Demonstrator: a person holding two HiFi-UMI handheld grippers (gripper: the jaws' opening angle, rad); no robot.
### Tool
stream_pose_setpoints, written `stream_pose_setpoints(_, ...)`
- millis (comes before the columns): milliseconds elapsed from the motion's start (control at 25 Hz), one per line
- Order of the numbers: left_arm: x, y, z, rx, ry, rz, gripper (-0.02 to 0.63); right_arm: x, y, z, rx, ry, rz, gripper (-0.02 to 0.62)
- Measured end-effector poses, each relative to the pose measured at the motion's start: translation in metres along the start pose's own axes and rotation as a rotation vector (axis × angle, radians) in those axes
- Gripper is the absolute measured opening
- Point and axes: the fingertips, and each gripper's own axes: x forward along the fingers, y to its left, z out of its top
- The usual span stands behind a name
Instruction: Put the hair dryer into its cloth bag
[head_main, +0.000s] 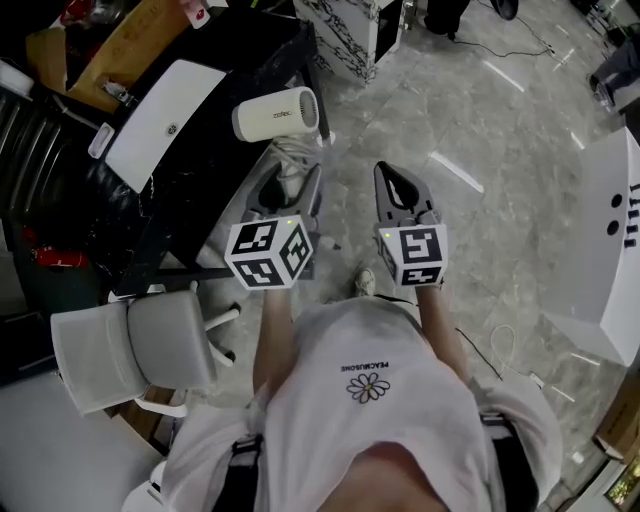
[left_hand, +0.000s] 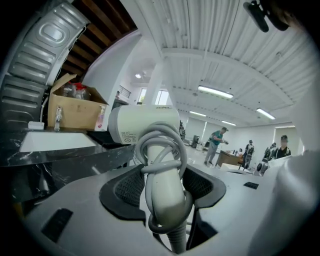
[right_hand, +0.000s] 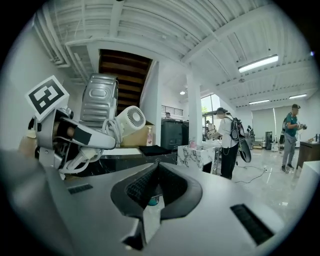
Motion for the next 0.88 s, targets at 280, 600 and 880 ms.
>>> stream_pose_setpoints(280,0.021,-0.003,0.0,-0.059,-0.011,0.014,0.245,0.01,-0.025,-0.014,0.039,0.014,0.016,0.012)
stream_pose_setpoints(600,0.031,-0.007,0.006,-0.185,-0.053,0.008,0.245,0.011,-0.049,-0.022,0.086,0.031,0.033,0.012)
stream_pose_setpoints(880,0.058,0.007,0.016,-0.175,-0.067,0.035,0.245,0.028,-0.068,-0.014,0.079,-0.013,0.066,0.012)
